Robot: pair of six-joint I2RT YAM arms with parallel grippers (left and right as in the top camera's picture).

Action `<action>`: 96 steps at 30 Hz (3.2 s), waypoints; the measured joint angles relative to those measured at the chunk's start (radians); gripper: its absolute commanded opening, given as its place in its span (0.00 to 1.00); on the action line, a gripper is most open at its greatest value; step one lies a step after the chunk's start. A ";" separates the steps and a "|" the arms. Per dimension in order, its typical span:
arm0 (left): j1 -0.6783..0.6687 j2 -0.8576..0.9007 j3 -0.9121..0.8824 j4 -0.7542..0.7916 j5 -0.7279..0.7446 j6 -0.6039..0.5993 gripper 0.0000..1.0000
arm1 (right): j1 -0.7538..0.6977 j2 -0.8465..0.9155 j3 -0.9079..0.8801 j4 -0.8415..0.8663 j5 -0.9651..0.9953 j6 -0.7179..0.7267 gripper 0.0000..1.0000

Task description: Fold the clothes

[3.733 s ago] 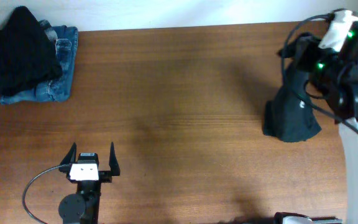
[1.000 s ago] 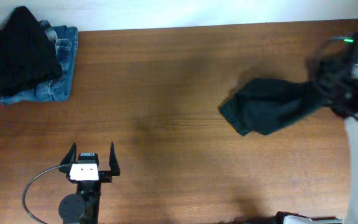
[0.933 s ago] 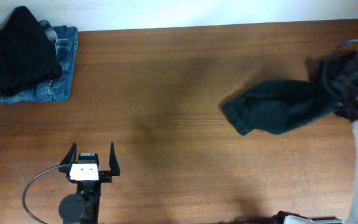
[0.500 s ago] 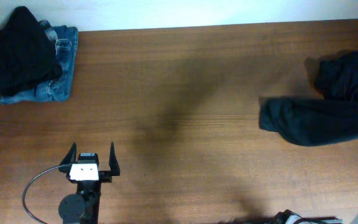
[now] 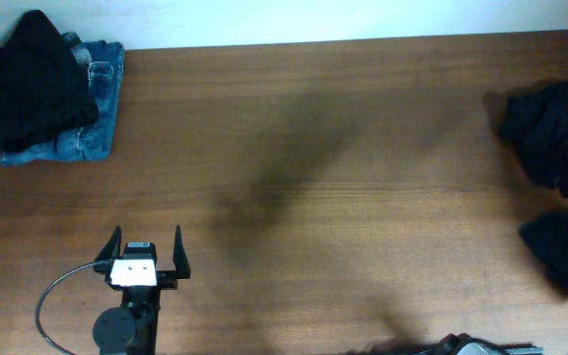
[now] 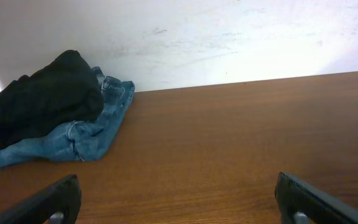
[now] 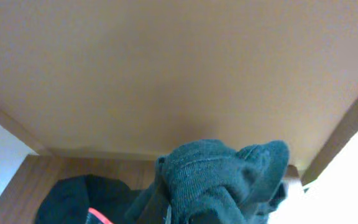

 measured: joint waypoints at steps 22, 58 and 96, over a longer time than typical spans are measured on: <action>0.000 0.000 0.000 0.000 0.000 0.000 0.99 | -0.003 0.363 0.007 0.126 -0.415 0.001 0.75; 0.000 0.000 0.000 0.000 0.000 0.000 0.99 | 0.045 0.679 0.011 0.090 -0.536 -0.240 0.63; 0.000 0.000 0.000 0.000 0.000 0.000 0.99 | 0.079 0.796 0.031 0.122 -0.556 -0.259 0.21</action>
